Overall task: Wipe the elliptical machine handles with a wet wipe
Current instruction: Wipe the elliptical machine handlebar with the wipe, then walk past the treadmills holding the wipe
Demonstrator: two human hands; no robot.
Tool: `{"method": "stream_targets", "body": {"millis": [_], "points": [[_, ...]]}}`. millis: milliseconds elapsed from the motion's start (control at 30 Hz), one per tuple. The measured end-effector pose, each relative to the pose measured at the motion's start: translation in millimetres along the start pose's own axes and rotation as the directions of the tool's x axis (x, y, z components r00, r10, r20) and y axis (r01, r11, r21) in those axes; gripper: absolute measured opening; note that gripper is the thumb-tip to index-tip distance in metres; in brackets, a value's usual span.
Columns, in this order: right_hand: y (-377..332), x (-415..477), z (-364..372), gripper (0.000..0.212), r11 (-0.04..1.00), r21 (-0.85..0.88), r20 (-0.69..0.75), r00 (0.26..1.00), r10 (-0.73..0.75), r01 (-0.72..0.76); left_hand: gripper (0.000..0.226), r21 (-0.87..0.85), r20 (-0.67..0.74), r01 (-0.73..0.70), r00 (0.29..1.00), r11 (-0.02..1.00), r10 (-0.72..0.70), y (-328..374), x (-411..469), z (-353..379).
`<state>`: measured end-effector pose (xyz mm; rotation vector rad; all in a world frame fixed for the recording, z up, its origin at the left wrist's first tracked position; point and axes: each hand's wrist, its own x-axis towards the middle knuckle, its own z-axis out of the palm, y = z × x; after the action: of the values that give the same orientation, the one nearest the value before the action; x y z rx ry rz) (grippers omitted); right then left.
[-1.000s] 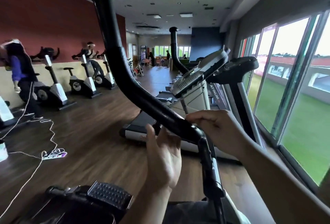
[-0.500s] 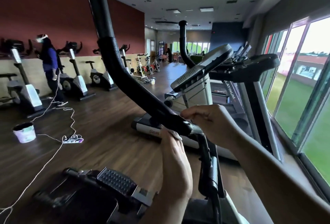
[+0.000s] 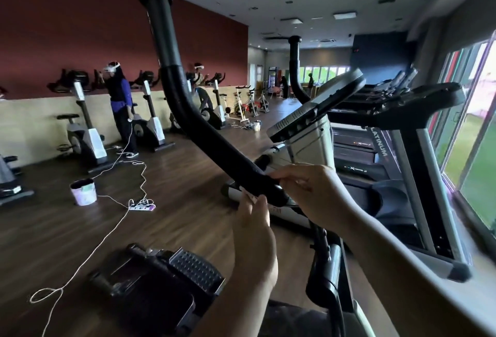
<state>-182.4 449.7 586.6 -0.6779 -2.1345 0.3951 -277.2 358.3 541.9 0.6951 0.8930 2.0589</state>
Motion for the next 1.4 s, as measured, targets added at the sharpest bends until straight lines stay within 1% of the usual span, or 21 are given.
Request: {"method": "stream_targets", "body": {"millis": [100, 167, 267, 367, 467, 533, 567, 633, 700, 767, 800, 867, 933, 967, 1000, 1067, 1100, 1167, 1233, 1300, 1400], "points": [[-2.8, -5.4, 1.4, 0.029, 0.998, 0.07, -0.02, 1.0, 0.004, -0.003, 0.026, 0.053, -0.085, -0.013, 0.996, 0.999, 0.017, 2.6, 6.9, -12.8], [-6.2, -13.5, 4.2, 0.025, 0.995, 0.091, -0.078, 0.997, -0.023, 0.03, 0.027, 0.067, -0.129, -0.004, 0.992, 0.998, 0.012, 6.1, 5.6, -14.0], [-11.3, -32.5, 12.8, 0.026, 0.998, -0.001, -0.125, 0.99, -0.063, 0.064, 0.022, 0.071, -0.151, 0.027, 0.988, 0.997, -0.016, 11.8, -9.6, -19.6], [-19.8, -51.2, 18.7, 0.032, 0.99, -0.09, -0.112, 0.987, -0.116, 0.106, 0.023, 0.129, -0.133, 0.01, 0.991, 0.992, 0.008, 17.7, -24.5, -25.3], [-31.8, -64.3, 24.4, 0.036, 0.987, -0.067, -0.03, 0.988, -0.149, 0.146, 0.013, 0.179, -0.056, 0.008, 0.998, 0.984, 0.002, 22.2, -32.8, -30.8], [-34.1, -67.7, 30.1, 0.038, 0.991, -0.051, 0.005, 0.992, -0.123, 0.123, 0.02, 0.236, -0.036, -0.019, 0.999, 0.972, 0.028, 24.6, -36.4, -35.4], [-34.4, -68.1, 32.8, 0.037, 0.992, -0.048, 0.006, 0.993, -0.119, 0.119, 0.025, 0.286, -0.017, -0.042, 0.999, 0.957, 0.049, 26.2, -38.6, -37.6], [-33.8, -67.9, 37.5, 0.032, 0.993, -0.026, -0.019, 0.993, -0.116, 0.116, 0.028, 0.352, 0.04, -0.085, 0.996, 0.932, 0.076, 30.4, -42.1, -42.5], [-35.2, -68.5, 42.6, 0.026, 0.996, 0.01, -0.035, 0.996, -0.086, 0.087, 0.028, 0.389, 0.08, -0.08, 0.995, 0.918, 0.053, 36.8, -44.6, -48.7], [-37.5, -69.8, 50.5, 0.029, 0.998, 0.047, -0.042, 0.998, -0.041, 0.043, 0.034, 0.46, 0.077, -0.056, 0.997, 0.886, 0.022, 43.6, -42.6, -61.0], [-38.6, -69.9, 55.9, 0.032, 0.997, 0.073, -0.04, 0.999, -0.013, 0.016, 0.037, 0.507, 0.089, -0.055, 0.996, 0.86, 0.012, 48.3, -40.9, -68.8], [-40.8, -67.1, 69.9, 0.028, 0.993, 0.111, -0.019, 0.999, 0.043, -0.041, 0.039, 0.582, 0.117, -0.074, 0.993, 0.81, 0.006, 58.2, -34.6, -89.6], [-43.0, -60.7, 88.6, 0.017, 0.988, 0.132, 0.014, 0.996, 0.083, -0.084, 0.025, 0.669, 0.127, -0.087, 0.992, 0.738, 0.001, 65.8, -23.4, -118.2], [-45.7, -56.6, 99.6, 0.012, 0.983, 0.15, 0.03, 0.995, 0.1, -0.103, 0.018, 0.735, 0.122, -0.094, 0.993, 0.671, 0.005, 67.9, -15.7, -135.9], [-49.1, -52.1, 111.7, 0.009, 0.976, 0.177, 0.048, 0.991, 0.123, -0.13, 0.016, 0.81, 0.128, -0.111, 0.992, 0.575, 0.011, 70.0, -7.9, -154.8], [-57.6, -41.2, 138.6, 0.008, 0.945, 0.259, 0.114, 0.978, 0.177, -0.201, 0.026, 0.927, 0.16, -0.152, 0.987, 0.342, 0.004, 73.8, 9.2, -193.4], [-62.9, -34.9, 154.2, 0.01, 0.931, 0.286, 0.153, 0.97, 0.188, -0.226, 0.031, 0.958, 0.16, -0.15, 0.987, 0.246, -0.024, 77.8, 16.7, -211.7], [-74.0, -21.8, 189.4, 0.016, 0.905, 0.337, 0.231, 0.955, 0.188, -0.26, 0.03, 0.986, 0.113, -0.102, 0.991, 0.13, -0.078, 90.3, 31.8, -248.4], [-83.5, -7.5, 231.0, 0.019, 0.863, 0.409, 0.28, 0.941, 0.192, -0.298, 0.036, 0.997, 0.06, -0.055, 0.994, 0.059, -0.087, 105.3, 46.1, -286.5], [-92.7, 8.6, 277.2, 0.034, 0.837, 0.444, 0.3, 0.933, 0.197, -0.319, 0.038, 1.0, 0.027, -0.026, 0.995, 0.017, -0.095, 122.7, 62.1, -327.8], [-113.0, 35.0, 347.6, 0.049, 0.819, 0.466, 0.341, 0.922, 0.183, -0.335, 0.026, 0.998, -0.053, 0.049, 0.995, -0.046, -0.081, 153.2, 84.5, -390.2]]}}
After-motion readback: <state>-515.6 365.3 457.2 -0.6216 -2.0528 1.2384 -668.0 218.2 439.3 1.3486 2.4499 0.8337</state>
